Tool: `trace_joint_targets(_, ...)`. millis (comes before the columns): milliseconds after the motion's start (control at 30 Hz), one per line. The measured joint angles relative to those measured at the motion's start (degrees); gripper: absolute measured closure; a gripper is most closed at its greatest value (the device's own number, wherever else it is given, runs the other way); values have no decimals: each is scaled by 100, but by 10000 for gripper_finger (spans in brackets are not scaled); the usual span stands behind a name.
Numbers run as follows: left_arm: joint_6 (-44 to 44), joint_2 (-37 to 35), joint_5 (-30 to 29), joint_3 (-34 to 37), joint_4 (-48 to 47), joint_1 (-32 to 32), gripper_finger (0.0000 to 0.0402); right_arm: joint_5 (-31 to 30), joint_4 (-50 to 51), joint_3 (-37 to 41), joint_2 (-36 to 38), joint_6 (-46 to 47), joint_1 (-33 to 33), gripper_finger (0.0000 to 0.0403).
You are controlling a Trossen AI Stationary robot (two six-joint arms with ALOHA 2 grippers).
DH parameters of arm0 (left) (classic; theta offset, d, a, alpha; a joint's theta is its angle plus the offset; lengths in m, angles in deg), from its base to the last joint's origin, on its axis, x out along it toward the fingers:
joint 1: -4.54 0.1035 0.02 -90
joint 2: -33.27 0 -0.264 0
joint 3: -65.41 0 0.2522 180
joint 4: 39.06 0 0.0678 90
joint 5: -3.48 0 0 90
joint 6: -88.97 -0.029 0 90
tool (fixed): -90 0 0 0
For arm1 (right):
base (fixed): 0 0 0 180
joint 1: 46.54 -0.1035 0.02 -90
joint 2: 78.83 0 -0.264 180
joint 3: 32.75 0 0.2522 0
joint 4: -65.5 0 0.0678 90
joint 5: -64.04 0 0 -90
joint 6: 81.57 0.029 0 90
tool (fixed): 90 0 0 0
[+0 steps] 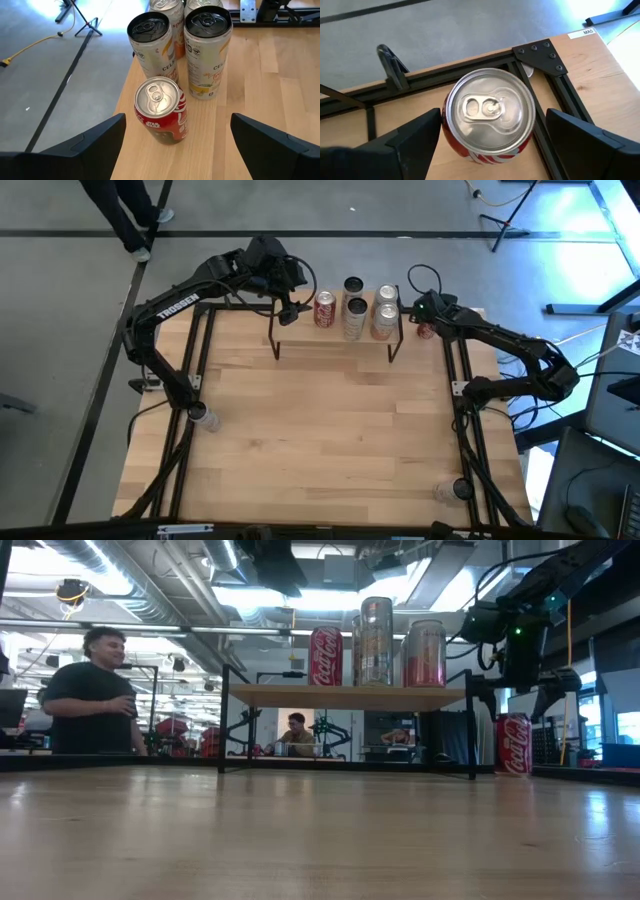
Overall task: Place canned beverage on shelf
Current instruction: Put the red soda can on the shelf aligned with the other red soda can
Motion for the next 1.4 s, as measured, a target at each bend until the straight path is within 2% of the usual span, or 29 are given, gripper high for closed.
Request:
trace_joint_targets(467, 2, 0, 0, 0, -1, 1, 53, -96, 183, 0, -495, 92, 3, 58)
trace_joint_targets(567, 2, 0, 0, 0, -1, 1, 53, -111, 230, -1, -547, 81, 1, 87)
trace_joint_targets(733, 4, 0, 0, 0, -1, 1, 53, -146, 234, -13, -578, 79, 1, 160)
trace_joint_targets(967, 170, 0, 0, 0, -1, -4, 53, -16, 318, -11, -466, -115, 1, 163)
trace_joint_targets(1100, 332, 0, 0, 0, -2, -4, 53, 209, 421, 7, -237, -269, 1, 163)
trace_joint_targets(1400, 357, -209, 192, -9, -50, -4, 53, 274, 1022, -153, 422, -716, -118, 163)
